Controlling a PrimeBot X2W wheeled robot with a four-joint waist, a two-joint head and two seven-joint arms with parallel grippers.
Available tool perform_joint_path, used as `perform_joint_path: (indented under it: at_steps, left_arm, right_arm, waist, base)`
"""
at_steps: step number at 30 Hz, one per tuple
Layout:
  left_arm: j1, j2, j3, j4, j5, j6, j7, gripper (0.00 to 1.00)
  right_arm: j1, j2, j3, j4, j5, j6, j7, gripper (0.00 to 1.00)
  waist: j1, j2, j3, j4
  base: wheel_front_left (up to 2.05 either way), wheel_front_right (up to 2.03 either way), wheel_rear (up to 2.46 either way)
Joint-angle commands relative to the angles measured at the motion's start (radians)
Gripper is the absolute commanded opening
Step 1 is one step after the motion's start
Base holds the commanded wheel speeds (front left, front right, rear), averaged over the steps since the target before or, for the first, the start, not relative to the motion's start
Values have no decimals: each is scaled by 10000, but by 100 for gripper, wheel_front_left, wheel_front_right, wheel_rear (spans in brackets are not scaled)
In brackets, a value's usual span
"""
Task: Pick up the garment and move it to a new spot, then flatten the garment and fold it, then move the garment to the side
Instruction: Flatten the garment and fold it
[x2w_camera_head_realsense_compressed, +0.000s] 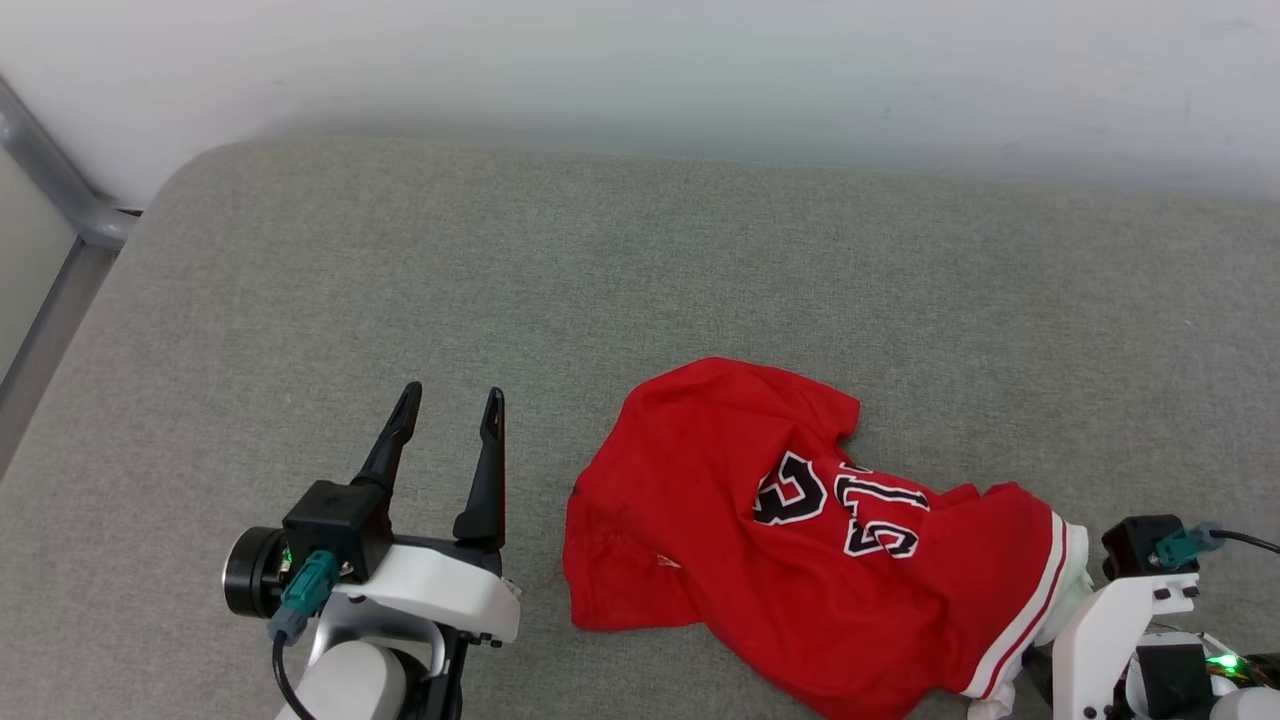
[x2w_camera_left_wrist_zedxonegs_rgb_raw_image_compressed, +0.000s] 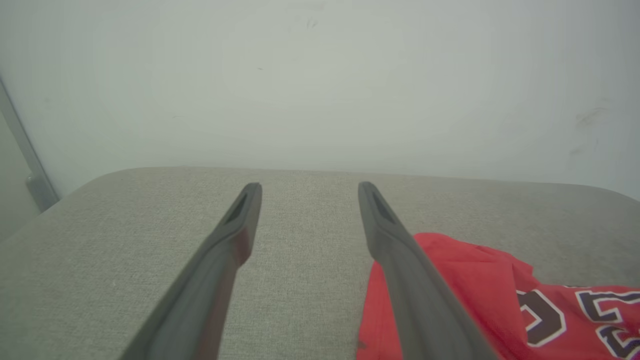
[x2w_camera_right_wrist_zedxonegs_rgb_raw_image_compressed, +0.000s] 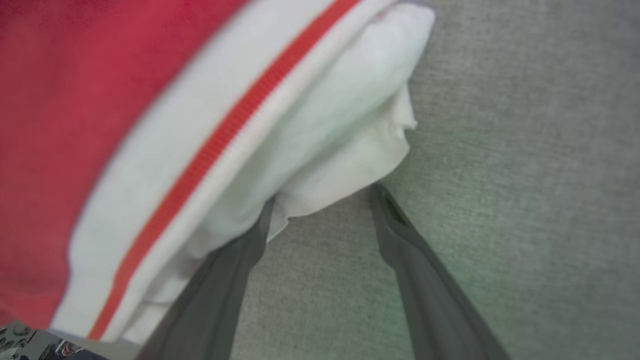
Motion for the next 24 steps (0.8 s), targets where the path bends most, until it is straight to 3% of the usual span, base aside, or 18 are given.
perform_joint_path:
  at_steps: [1, 2, 3, 4, 9, 16, 24]
  left_arm:
    - [-98, -38, 1, 40, -2, -23, -45, 100]
    - [-100, -53, 6, 66, -7, -32, -62, 100]
    - [-94, -66, 18, 93, -12, -35, -73, 100]
    - [-75, -73, 40, 112, -17, -31, -88, 100]
    - [137, -133, 133, 227, -73, 8, -113, 100]
    - [204, -155, 233, 222, -118, 5, -142, 100]
    - [262, -194, 242, 337, -169, -54, -155, 100]
  right_arm:
    - [332, 194, 283, 627, 183, 20, 422, 100]
    - [355, 219, 313, 699, 329, 20, 522, 50]
    - [310, 240, 323, 679, 467, 22, 505, 11]
    - [242, 193, 300, 623, 472, 22, 447, 0]
    - [-664, -313, -497, -566, -197, 2, -979, 0]
    - [-1113, -413, -2322, -1171, -1139, 2, -1606, 0]
    - [-360, -78, -4912, 74, -1498, 3, -2038, 0]
  waist:
    - [0, 0, 27, 53]
    - [0, 0, 29, 71]
    - [0, 0, 20, 78]
    - [0, 0, 9, 71]
    - [0, 0, -236, -123]
    - [0, 0, -370, -319]
    - [0, 0, -316, -223]
  base:
    - [0, 0, 0]
    - [0, 0, 0]
    - [0, 0, 0]
    - [0, 0, 0]
    - [0, 0, 0]
    - [0, 0, 0]
    - [0, 0, 0]
